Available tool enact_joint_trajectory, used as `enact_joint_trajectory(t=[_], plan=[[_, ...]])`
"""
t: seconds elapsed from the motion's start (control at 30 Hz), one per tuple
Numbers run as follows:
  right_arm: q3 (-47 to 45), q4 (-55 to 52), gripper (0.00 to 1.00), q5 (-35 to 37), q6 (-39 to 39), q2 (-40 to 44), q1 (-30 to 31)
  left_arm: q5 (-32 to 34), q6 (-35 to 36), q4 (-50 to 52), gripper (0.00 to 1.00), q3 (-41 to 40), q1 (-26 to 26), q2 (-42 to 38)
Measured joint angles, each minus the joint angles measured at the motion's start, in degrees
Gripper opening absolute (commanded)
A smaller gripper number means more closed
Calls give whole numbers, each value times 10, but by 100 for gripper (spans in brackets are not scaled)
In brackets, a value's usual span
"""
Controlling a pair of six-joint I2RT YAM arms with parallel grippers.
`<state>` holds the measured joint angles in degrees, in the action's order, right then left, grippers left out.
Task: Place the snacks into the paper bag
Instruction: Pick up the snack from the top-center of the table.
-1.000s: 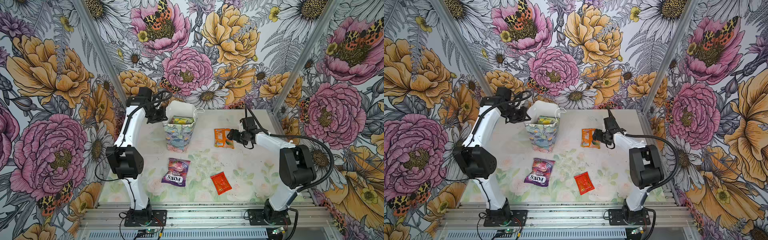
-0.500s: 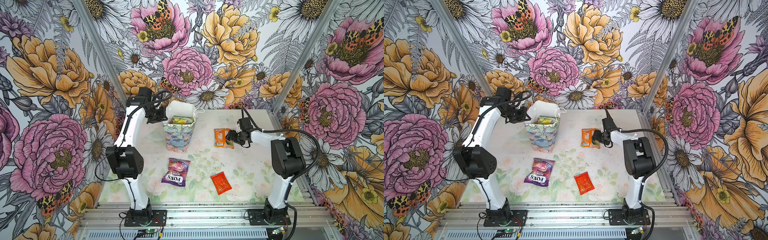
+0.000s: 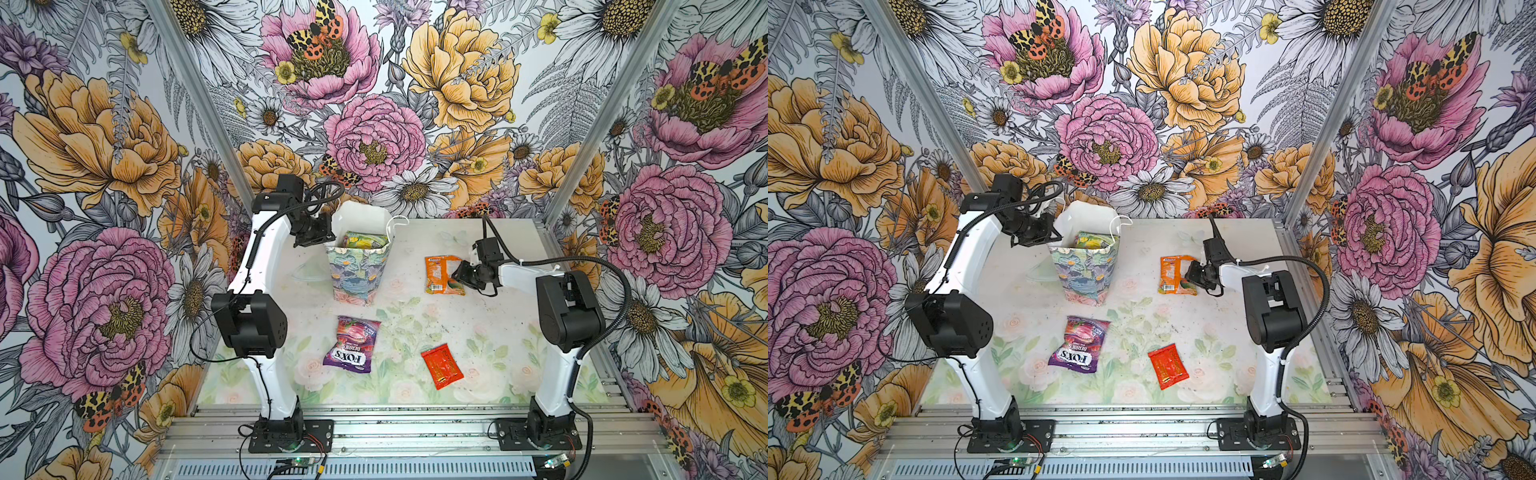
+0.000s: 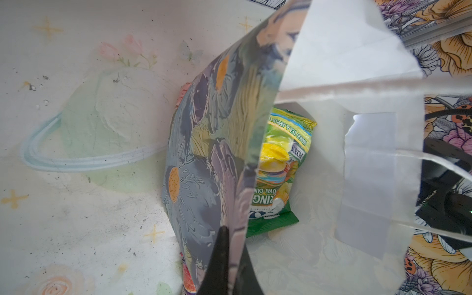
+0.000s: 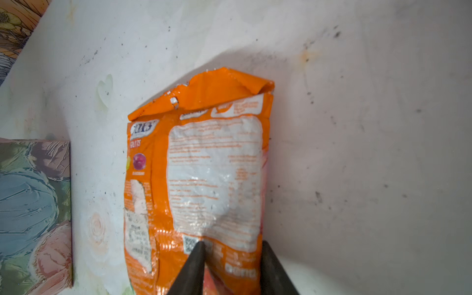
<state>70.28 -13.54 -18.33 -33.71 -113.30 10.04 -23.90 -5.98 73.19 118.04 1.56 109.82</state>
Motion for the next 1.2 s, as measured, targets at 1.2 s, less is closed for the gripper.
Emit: enact_joint_trajectory(t=[1.2], plan=[[32,-22,0,-20,-49,217,58,0,0,0,0,0,0,0]])
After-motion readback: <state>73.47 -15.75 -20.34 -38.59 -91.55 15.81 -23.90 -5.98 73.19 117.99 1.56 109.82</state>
